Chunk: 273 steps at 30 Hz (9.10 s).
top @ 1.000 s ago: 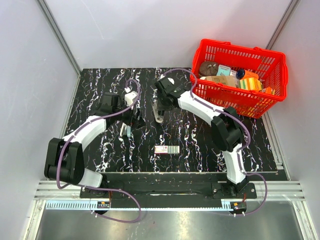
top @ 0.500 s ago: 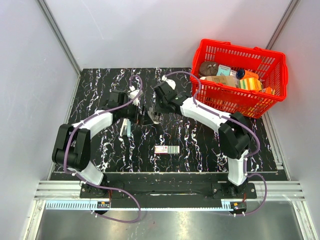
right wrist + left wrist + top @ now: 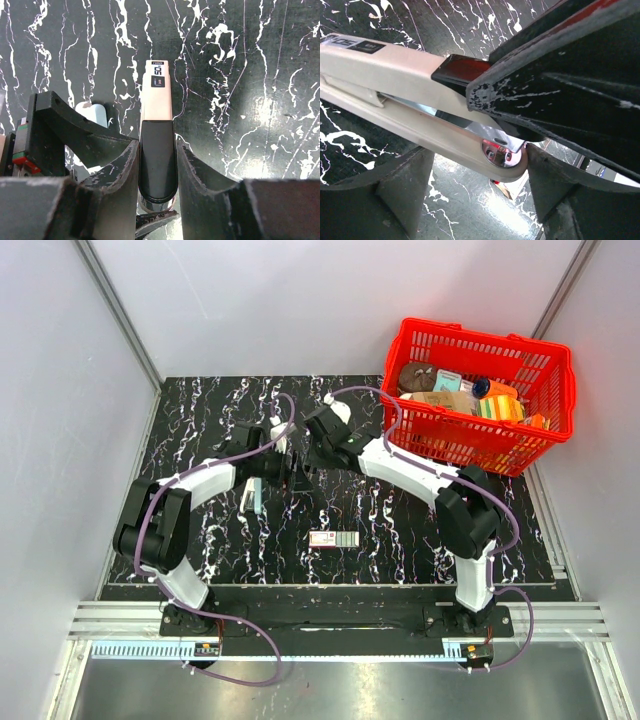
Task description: Unload the staples from the stapler
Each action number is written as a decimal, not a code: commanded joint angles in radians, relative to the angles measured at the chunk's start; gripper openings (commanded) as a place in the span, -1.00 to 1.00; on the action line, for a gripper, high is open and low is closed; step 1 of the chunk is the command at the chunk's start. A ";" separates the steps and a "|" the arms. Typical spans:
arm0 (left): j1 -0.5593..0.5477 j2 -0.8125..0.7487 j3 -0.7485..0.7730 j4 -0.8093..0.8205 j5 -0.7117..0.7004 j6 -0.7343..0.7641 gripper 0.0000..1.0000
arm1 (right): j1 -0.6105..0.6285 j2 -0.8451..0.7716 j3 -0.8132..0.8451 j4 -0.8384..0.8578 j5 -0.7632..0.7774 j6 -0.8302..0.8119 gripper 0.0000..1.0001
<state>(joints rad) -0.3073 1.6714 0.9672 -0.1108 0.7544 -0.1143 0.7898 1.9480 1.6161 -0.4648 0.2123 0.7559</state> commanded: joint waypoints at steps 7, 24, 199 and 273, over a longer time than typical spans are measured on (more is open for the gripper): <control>-0.003 -0.012 -0.015 0.089 -0.001 -0.021 0.14 | 0.019 -0.075 -0.106 0.169 -0.063 0.103 -1.00; 0.007 -0.029 -0.036 0.079 -0.043 0.057 -0.84 | 0.025 -0.173 -0.355 0.290 -0.177 0.198 -1.00; -0.081 -0.012 0.099 0.277 -0.515 0.644 -1.00 | 0.052 -0.577 -0.596 0.107 -0.288 -0.244 -1.00; 0.275 -0.052 0.243 -0.411 -0.270 0.470 -0.03 | 0.092 0.483 0.478 -0.103 0.047 -0.274 0.21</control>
<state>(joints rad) -0.0399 1.6745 1.1965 -0.5301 0.4526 0.3614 0.8768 2.4367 2.0483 -0.5377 0.2588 0.4633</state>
